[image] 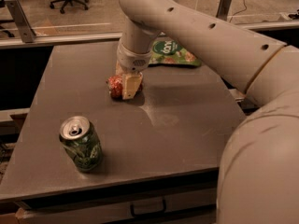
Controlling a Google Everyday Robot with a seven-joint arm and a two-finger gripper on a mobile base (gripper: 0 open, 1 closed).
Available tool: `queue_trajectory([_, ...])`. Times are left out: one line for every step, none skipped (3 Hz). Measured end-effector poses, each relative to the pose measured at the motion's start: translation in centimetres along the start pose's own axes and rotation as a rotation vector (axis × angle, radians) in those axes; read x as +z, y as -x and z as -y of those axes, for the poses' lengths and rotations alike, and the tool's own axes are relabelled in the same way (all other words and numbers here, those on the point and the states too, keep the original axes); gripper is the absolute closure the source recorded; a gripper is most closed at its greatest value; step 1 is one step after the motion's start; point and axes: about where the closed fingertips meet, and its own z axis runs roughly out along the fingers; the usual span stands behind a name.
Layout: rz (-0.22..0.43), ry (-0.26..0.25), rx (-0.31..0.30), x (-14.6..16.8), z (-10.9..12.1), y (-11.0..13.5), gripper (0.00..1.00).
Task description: Knock coke can over
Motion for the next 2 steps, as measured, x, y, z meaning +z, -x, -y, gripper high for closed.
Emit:
queue_trajectory([0.002,0.005,-0.004,0.04,0.01,-0.01,0.0])
queue_trajectory([0.027,0.01,0.005,0.0,0.22,-0.37,0.0])
